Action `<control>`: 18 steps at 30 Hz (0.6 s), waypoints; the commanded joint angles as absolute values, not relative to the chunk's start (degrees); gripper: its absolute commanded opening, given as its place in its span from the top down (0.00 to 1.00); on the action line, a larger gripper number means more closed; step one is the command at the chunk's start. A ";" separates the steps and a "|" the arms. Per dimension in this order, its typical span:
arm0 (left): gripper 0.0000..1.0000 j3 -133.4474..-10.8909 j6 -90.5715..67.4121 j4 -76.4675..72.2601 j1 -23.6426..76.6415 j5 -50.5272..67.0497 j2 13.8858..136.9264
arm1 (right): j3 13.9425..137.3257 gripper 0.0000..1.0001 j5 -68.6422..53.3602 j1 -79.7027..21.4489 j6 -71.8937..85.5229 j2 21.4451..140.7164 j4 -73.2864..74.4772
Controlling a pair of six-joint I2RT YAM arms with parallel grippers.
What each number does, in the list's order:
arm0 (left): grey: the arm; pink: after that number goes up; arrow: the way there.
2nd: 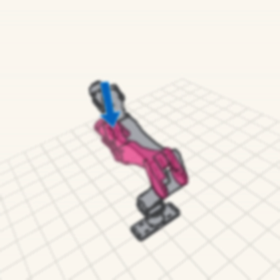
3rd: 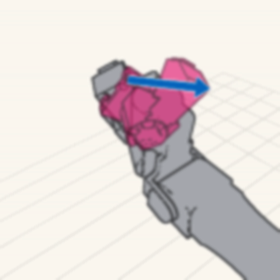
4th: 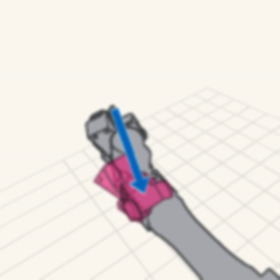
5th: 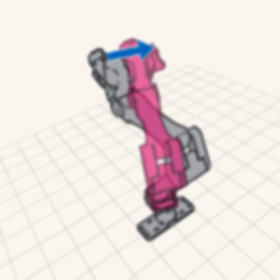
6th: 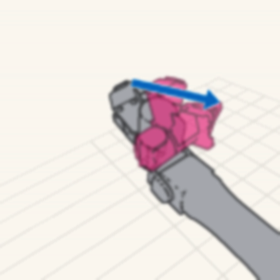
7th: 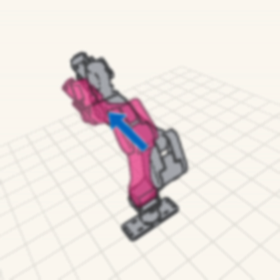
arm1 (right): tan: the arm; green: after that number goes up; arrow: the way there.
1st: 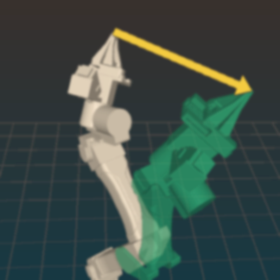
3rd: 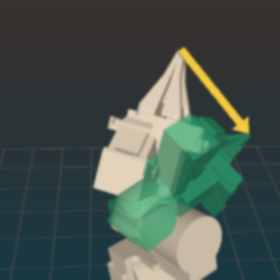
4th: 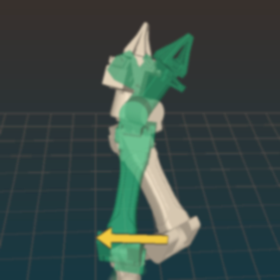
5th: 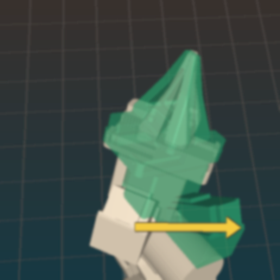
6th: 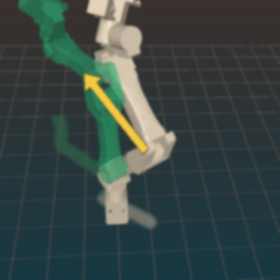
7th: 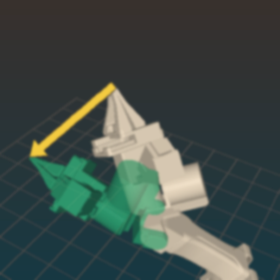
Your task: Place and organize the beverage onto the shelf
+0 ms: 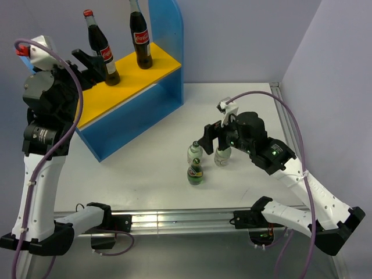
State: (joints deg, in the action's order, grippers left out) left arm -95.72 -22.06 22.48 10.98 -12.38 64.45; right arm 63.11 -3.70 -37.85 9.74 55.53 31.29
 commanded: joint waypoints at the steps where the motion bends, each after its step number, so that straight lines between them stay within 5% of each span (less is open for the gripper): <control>1: 0.01 -92.91 -22.42 29.26 14.32 -10.36 62.06 | 60.75 0.05 -12.63 -38.58 8.00 52.65 30.15; 18: 0.00 -63.38 -19.78 29.71 22.68 4.75 43.60 | 50.72 0.10 7.30 -53.17 12.66 58.79 21.80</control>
State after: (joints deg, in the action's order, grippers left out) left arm -65.63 -20.69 31.42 22.39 1.41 46.06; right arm 51.53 2.11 -52.64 11.31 58.48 27.05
